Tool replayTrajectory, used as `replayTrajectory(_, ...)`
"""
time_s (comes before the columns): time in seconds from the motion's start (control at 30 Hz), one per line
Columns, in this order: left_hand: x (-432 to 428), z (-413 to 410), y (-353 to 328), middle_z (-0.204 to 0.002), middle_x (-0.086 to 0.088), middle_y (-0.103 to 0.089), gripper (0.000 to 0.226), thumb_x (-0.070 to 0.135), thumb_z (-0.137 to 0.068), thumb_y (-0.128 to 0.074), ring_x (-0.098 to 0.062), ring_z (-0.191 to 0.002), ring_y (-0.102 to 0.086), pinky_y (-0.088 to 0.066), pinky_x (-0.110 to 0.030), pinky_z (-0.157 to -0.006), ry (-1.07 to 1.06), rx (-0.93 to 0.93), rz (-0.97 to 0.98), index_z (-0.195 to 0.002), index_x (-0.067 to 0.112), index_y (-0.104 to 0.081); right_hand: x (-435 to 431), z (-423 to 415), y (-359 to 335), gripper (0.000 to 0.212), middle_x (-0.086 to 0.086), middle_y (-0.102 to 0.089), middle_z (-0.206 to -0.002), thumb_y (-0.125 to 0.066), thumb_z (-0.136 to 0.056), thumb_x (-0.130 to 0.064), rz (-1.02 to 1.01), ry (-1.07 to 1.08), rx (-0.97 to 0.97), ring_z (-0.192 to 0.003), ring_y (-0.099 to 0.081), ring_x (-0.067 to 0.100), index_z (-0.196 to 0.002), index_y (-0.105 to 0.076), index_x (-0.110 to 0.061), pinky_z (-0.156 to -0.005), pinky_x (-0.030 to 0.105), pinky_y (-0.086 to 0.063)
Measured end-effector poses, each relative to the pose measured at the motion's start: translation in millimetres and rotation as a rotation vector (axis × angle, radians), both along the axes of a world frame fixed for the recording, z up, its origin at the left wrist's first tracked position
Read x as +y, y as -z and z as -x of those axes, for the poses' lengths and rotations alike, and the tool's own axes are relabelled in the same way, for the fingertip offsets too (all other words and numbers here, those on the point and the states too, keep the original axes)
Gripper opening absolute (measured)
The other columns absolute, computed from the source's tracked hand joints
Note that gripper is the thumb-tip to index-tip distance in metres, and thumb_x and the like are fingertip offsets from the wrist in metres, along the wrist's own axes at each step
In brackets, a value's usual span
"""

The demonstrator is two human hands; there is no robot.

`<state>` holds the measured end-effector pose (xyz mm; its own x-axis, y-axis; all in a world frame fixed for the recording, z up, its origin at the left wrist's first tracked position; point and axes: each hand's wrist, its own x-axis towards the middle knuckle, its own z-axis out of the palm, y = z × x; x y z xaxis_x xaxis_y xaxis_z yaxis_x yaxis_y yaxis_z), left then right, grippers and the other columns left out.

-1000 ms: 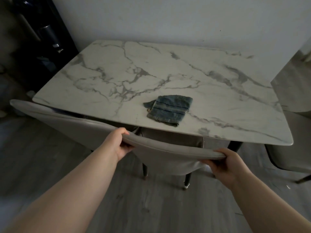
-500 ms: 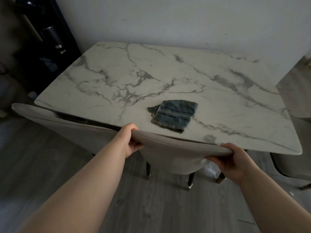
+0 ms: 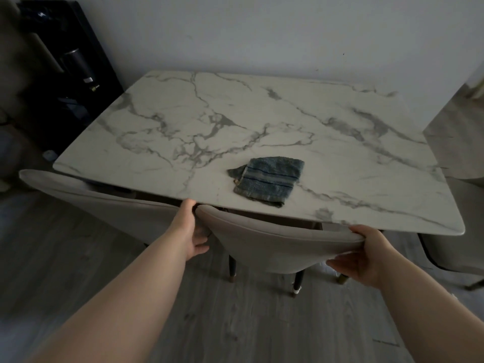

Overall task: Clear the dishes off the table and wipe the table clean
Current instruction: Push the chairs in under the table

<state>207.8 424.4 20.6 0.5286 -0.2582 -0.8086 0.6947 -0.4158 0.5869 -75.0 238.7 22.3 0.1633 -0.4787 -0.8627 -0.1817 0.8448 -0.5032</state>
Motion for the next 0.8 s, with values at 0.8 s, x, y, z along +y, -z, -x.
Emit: replayTrajectory(0.8, -253.7, 297.3, -128.8, -0.105, -0.011, -0.071, 0.014, 0.02, -0.089, -0.058, -0.028, -0.098, -0.065, -0.051, -0.037, -0.093, 0.96, -0.762, 0.441, -0.096, 0.016, -0.069, -91.9, 277.6, -68.9, 0.015, 0.006, -0.044, -0.065, -0.051, -0.092, -0.025, 0.237, 0.15, 0.034, -0.06, -0.038, 0.022, -0.082, -0.055, -0.015, -0.062, 0.028, -0.031)
